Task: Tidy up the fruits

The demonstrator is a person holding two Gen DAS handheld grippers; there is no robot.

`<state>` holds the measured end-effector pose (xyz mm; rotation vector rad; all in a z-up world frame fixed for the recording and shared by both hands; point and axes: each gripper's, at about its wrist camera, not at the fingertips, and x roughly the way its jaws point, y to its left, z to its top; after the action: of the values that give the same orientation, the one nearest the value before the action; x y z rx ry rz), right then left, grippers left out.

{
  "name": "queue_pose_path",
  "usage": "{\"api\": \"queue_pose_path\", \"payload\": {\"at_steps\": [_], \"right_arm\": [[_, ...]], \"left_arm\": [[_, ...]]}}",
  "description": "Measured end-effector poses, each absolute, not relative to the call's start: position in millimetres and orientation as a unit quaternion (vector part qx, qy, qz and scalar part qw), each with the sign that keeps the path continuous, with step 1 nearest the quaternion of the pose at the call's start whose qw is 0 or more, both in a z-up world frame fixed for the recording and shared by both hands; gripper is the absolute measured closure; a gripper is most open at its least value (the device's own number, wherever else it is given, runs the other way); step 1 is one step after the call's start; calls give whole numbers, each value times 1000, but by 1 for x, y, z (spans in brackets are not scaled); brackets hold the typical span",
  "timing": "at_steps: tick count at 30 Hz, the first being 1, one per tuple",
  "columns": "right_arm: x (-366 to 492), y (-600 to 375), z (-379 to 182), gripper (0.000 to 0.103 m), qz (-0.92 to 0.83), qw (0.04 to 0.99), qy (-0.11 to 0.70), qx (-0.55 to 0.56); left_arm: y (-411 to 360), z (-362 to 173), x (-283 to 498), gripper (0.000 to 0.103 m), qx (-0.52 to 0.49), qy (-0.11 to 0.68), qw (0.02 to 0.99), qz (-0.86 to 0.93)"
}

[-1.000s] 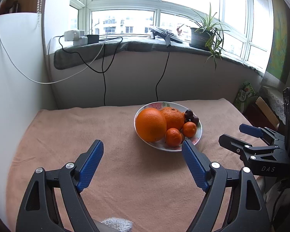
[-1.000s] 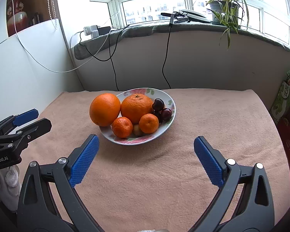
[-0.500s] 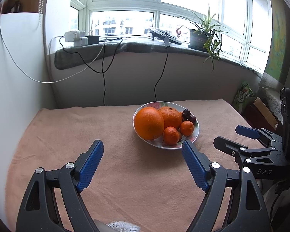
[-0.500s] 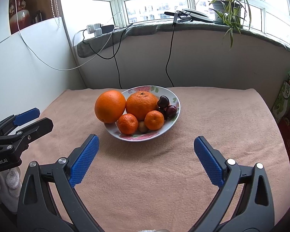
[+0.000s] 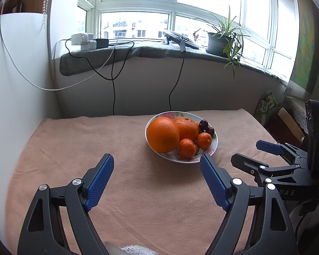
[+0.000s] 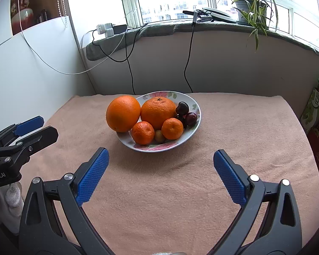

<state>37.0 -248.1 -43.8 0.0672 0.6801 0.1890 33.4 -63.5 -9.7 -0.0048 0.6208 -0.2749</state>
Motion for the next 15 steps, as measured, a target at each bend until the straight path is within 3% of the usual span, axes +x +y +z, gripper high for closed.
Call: {"api": "queue_pose_path", "payload": {"at_steps": [15], "right_arm": [[37, -249, -46, 2, 92, 936, 339, 35]], "left_arm": [[-63, -10, 30, 20, -5, 298, 944, -139]]}}
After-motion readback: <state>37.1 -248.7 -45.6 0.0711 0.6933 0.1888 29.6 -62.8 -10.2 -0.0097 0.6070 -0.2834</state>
